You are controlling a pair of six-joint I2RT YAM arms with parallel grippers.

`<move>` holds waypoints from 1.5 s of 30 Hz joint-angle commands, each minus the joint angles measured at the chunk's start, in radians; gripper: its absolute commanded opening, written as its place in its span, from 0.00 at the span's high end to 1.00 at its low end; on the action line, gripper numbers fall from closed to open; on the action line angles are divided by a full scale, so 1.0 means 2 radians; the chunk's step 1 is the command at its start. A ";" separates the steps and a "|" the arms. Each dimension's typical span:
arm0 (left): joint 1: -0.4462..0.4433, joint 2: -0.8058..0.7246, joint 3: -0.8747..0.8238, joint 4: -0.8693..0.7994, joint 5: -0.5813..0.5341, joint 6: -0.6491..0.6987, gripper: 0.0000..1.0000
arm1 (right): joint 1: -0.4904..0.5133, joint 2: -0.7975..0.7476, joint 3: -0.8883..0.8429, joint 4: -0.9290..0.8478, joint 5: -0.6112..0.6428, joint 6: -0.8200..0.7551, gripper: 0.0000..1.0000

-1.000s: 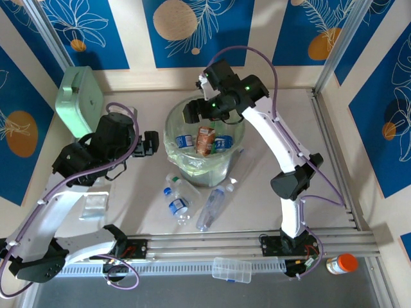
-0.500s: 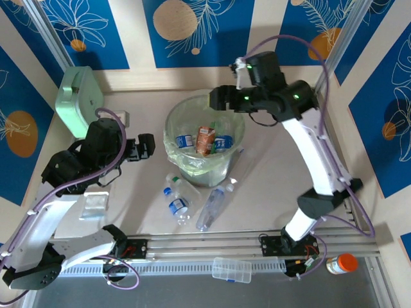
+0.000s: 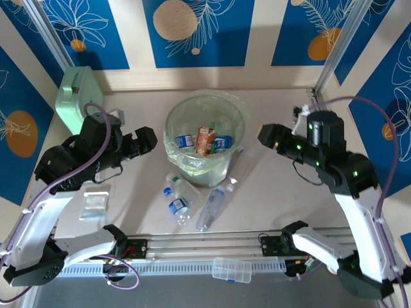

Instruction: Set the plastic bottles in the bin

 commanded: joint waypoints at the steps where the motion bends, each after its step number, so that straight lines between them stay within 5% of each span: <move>1: 0.006 -0.022 -0.018 -0.007 0.049 -0.059 0.10 | -0.044 -0.034 -0.061 -0.011 -0.035 0.047 0.36; 8: 0.006 -0.052 -0.069 -0.082 0.089 -0.069 0.11 | -0.112 -0.051 -0.209 0.013 -0.175 0.075 0.22; 15: 0.006 -0.085 -0.057 -0.154 0.079 0.007 0.10 | -0.084 0.036 -0.282 0.090 -0.131 0.124 0.17; 21: 0.006 -0.092 -0.068 -0.135 0.082 0.043 0.08 | -0.060 0.205 -0.227 0.097 -0.082 0.106 0.14; 29: 0.006 -0.045 -0.011 -0.112 0.063 0.052 0.08 | -0.060 0.391 -0.121 0.101 -0.097 0.035 0.06; 35: 0.006 -0.048 -0.015 -0.118 0.024 0.053 0.07 | -0.058 0.484 -0.072 0.082 -0.074 0.027 0.10; 45: 0.008 -0.017 0.002 -0.097 -0.012 0.087 0.06 | -0.035 0.478 -0.091 0.083 -0.039 0.041 0.31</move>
